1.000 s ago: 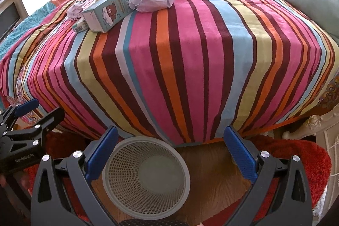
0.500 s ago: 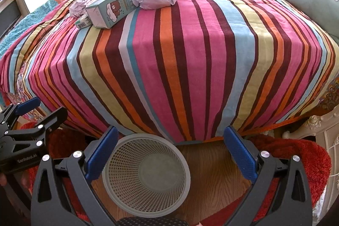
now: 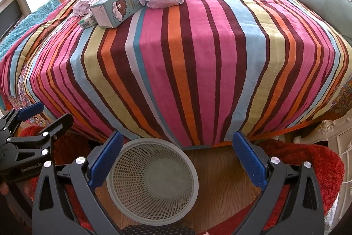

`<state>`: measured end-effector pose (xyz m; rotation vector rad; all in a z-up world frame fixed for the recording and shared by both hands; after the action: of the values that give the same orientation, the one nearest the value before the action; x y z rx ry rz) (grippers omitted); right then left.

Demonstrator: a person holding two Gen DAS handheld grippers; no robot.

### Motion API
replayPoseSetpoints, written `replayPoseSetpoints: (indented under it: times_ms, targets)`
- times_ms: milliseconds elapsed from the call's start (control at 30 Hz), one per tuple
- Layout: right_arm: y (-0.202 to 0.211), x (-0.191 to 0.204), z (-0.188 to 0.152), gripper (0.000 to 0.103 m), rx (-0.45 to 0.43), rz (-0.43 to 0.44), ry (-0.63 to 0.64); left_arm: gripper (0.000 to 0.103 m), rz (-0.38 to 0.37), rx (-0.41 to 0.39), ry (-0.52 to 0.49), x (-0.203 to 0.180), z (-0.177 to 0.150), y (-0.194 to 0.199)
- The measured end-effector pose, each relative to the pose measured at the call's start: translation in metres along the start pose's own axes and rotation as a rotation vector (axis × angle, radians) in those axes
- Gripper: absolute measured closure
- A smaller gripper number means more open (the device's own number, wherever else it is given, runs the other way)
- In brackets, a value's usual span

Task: Collect trash

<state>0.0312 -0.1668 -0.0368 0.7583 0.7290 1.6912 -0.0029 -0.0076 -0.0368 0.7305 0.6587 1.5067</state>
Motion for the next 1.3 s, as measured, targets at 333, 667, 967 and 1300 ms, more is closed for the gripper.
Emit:
replayPoseSetpoints:
  times_ms: [333, 667, 967, 1300]
  targets:
    - [-0.001, 0.001, -0.001, 0.007, 0.001, -0.003, 0.004, 0.006, -0.002, 0.003, 0.0, 0.0, 0.001, 0.0]
    - [-0.001, 0.002, -0.002, 0.007, 0.001, -0.006, 0.009, 0.006, -0.006, 0.006, -0.005, -0.002, -0.001, -0.001]
    - [0.012, 0.001, 0.007, 0.007, -0.076, -0.013, 0.029, 0.006, -0.037, -0.047, 0.018, 0.001, 0.006, 0.009]
    - [0.012, -0.015, 0.101, 0.007, -0.345, 0.075, 0.105, 0.006, -0.053, -0.296, 0.014, -0.011, 0.082, 0.007]
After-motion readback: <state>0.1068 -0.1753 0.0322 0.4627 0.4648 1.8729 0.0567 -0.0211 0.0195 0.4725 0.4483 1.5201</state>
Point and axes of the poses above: each gripper's, at about its wrist camera, not at the fingertips, and y roughly against the way its jaws point, x to its left, z to its top, the point moved 1 cm from there along -y, roughly the way its jaws point, and after that the axes turned 5 degrees about -x, right-handed, at the moved point
